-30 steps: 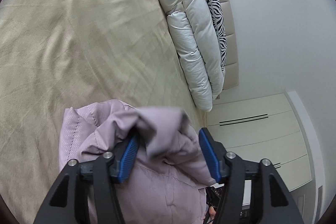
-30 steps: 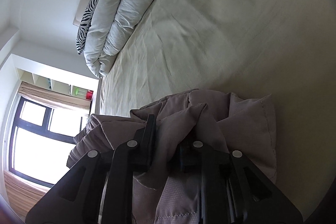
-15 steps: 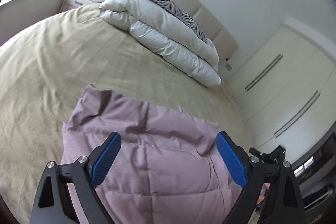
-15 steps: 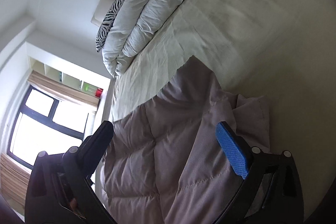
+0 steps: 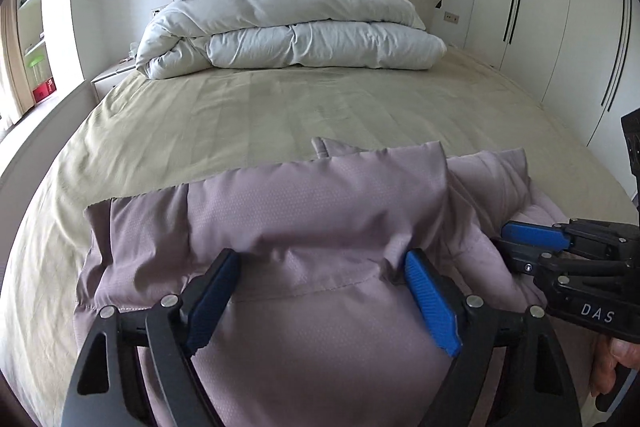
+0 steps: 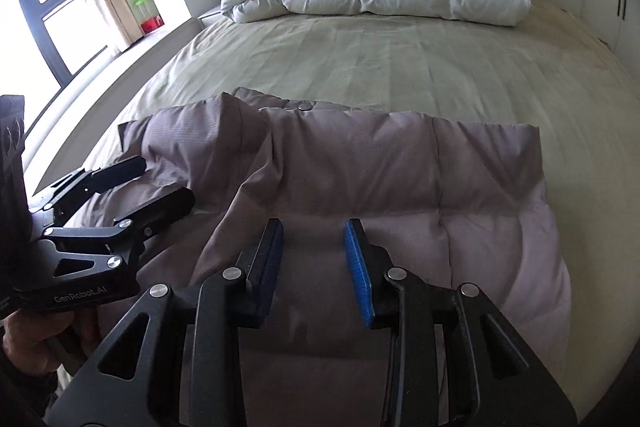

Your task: Fold large clothes

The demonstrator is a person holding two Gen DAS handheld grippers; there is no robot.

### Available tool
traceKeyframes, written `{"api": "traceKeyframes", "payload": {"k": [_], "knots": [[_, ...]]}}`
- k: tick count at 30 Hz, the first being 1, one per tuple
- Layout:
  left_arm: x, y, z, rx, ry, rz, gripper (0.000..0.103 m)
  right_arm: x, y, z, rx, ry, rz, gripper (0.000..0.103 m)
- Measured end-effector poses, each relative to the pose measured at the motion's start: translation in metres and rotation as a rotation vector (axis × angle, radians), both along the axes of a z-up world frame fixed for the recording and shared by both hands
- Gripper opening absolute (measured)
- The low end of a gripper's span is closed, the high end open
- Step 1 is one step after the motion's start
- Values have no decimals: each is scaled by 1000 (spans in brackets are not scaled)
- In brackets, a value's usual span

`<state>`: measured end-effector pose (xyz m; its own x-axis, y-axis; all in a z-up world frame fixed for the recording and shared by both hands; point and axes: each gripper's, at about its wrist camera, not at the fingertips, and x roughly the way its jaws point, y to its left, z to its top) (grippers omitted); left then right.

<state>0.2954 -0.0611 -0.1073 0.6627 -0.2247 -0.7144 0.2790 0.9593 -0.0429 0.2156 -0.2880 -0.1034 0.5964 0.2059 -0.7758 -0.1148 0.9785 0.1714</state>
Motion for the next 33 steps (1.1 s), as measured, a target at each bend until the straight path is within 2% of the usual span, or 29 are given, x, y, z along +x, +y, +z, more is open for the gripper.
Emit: {"api": "traceKeyframes", "payload": {"k": [7,10,13,22,33], "knots": [[38,-9,-25,57,48,26,94,44,-7,-30,-24,60,-35,31],[58,-7,-39,50,117,43,101,63,-8,-39,-57,78,-36,31],[70,-4,-48,35,145,59,103,75,-14,-46,-51,92,-46,30],[77,-8,-65,53,148,61,103,97,-13,-67,-73,101,-34,30],[76,-10,-72,55,143,58,103,90,-9,-77,-89,53,-44,30]]}}
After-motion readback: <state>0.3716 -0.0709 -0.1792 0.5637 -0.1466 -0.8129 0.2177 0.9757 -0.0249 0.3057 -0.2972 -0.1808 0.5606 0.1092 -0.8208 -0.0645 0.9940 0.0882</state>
